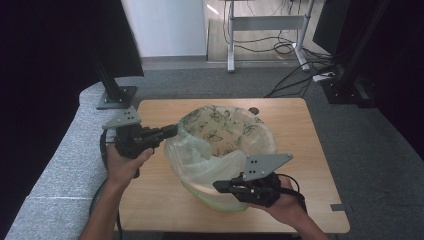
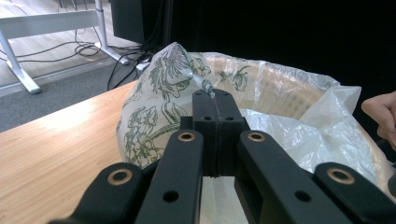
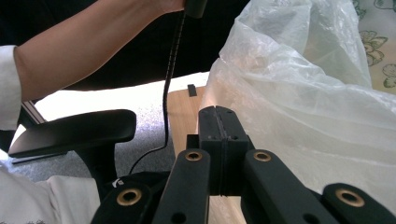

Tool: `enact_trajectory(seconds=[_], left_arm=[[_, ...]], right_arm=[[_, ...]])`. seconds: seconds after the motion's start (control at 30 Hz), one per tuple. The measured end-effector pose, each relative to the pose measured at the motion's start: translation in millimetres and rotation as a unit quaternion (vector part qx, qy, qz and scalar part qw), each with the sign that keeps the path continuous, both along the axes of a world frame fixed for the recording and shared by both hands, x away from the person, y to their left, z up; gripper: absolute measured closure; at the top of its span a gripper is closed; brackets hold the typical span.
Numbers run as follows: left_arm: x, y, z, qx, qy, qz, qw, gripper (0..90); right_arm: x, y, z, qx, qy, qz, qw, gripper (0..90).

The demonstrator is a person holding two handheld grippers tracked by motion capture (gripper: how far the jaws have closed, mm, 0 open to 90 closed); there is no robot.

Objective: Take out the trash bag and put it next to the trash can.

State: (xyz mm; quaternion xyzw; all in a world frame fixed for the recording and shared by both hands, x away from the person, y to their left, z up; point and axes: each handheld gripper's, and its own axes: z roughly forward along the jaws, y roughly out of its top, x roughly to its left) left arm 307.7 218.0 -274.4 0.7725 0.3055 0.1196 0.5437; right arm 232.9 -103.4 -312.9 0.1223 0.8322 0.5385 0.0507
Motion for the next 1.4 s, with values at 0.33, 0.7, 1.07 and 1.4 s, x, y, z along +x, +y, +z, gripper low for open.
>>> enact_trajectory(seconds=[0.33,0.7,1.07,1.4], left_arm=[[-0.7,2.5,3.1,0.000,-0.004,0.003,1.0000,89.7],[3.0,-1.4,8.9,-0.001,-0.007,0.003,1.0000,89.8],[4.3,-5.8,20.3,0.010,-0.011,0.001,0.9999,90.0],[6.7,-6.7,27.4,0.010,-0.014,-0.001,0.9999,90.0]], right_arm=[[3.2,-25.0,10.3,0.051,-0.031,-0.053,0.9968,58.6],[54.2,-118.0,-3.6,0.054,-0.012,-0.134,0.9894,29.0],[77.1,-119.6,-19.0,0.027,-0.015,-0.150,0.9882,56.9],[80.0,-109.8,-4.4,0.021,-0.022,-0.168,0.9852,89.4]])
